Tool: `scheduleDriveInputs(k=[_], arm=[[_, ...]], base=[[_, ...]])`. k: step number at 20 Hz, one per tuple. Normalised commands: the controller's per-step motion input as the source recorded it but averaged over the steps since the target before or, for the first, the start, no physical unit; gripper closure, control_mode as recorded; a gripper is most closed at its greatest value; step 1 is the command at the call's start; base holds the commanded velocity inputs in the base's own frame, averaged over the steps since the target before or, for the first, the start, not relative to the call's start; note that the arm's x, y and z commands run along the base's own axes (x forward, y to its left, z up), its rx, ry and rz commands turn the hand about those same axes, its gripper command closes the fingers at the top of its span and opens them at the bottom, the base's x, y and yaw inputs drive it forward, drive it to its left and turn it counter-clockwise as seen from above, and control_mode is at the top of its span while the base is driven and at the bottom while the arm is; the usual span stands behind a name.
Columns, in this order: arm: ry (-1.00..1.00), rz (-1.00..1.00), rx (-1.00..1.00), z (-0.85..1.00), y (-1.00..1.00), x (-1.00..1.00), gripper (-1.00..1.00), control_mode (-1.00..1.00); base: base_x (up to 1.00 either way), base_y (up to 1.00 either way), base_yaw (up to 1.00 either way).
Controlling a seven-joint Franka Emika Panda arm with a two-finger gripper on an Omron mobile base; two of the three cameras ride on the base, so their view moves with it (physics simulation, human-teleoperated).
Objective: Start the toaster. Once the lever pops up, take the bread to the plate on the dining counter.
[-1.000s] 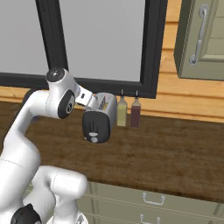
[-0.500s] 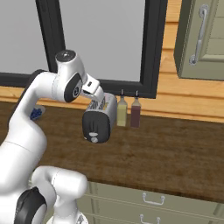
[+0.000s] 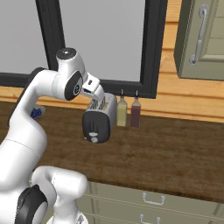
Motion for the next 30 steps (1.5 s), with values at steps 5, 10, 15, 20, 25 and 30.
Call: scheduleDriveInputs(k=[5, 10, 15, 20, 25, 30], arm=[[0.00, 0.00, 0.00, 0.00, 0.00, 0.00, -1.00, -1.00], [0.00, 0.00, 0.00, 0.00, 0.00, 0.00, -1.00, -1.00], [0.00, 0.00, 0.00, 0.00, 0.00, 0.00, -1.00, -1.00], [0.00, 0.00, 0.00, 0.00, 0.00, 0.00, -1.00, -1.00], [0.00, 0.00, 0.00, 0.00, 0.00, 0.00, -1.00, -1.00], [0.00, 0.00, 0.00, 0.00, 0.00, 0.00, -1.00, -1.00]], base=[[0.00, 0.00, 0.00], [0.00, 0.00, 0.00], [0.00, 0.00, 0.00], [0.00, 0.00, 0.00], [0.00, 0.00, 0.00], [0.00, 0.00, 0.00]])
